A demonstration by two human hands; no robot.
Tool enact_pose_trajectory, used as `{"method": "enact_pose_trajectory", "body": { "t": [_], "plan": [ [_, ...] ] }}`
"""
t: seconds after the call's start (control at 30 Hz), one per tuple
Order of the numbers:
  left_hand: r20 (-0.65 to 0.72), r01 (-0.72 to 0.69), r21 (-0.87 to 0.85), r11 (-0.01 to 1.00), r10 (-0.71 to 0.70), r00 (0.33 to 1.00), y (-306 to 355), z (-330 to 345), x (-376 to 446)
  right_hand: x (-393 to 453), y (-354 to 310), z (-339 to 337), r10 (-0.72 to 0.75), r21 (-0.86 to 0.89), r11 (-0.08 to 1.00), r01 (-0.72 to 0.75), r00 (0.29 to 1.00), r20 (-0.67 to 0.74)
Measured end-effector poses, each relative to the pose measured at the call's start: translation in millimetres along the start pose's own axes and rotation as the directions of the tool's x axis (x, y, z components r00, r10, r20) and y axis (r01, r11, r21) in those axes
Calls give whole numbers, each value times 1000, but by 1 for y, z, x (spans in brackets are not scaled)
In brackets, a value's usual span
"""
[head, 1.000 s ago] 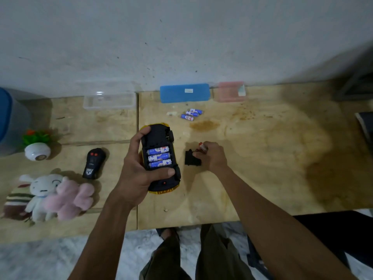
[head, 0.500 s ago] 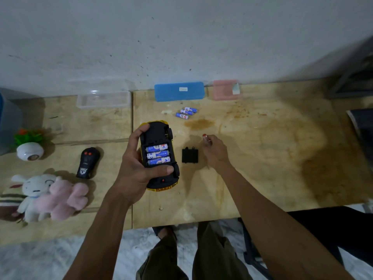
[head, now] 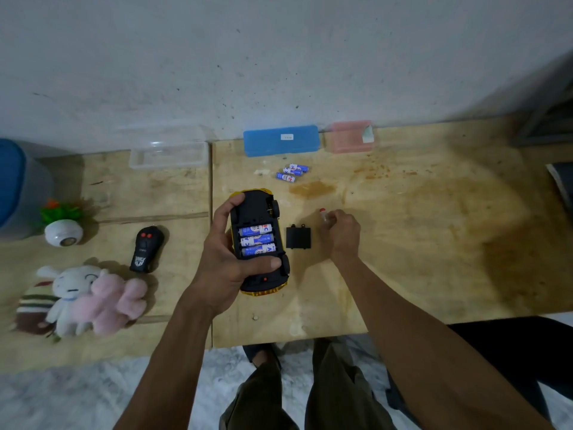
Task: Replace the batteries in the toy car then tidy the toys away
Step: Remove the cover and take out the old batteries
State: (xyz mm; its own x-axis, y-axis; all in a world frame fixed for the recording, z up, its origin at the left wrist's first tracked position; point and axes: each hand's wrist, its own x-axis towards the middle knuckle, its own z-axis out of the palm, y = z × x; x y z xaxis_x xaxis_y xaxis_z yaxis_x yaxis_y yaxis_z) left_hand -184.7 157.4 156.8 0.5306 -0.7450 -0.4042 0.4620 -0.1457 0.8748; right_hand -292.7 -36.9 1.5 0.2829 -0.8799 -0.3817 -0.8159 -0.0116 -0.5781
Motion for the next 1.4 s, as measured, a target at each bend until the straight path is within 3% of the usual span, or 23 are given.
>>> {"method": "enact_pose_trajectory", "body": {
  "t": [0.17,0.4,0.63,0.87,1.07,1.27,1.4],
  "plan": [
    [3,-7,14,1000,7,1000,4,-1,-3,-19,-21,-23,-84,5,996,84,996,-21],
    [35,-80,29,996,79,996,26,-6,-18,-128,-114,-107,-422,362,840,404,906,-33],
    [82,-220,0,975,219,972,57,-12,-40,-193,-156,-119,-574,221,795,565,818,-28],
    [40,-327,61,943,325,945,69,-23,-54,-220,-178,-108,-512,129,852,508,859,-1],
    [43,-334,84,939,332,942,70,-27,-60,-223,-185,-97,-296,441,869,222,950,104],
    [62,-329,76,941,324,944,72,-27,-57,-222,-187,-96,-231,558,820,126,965,121],
    [58,-319,90,944,315,948,70,-25,-56,-224,-188,-103,-257,533,822,200,966,34]
  ]
}}
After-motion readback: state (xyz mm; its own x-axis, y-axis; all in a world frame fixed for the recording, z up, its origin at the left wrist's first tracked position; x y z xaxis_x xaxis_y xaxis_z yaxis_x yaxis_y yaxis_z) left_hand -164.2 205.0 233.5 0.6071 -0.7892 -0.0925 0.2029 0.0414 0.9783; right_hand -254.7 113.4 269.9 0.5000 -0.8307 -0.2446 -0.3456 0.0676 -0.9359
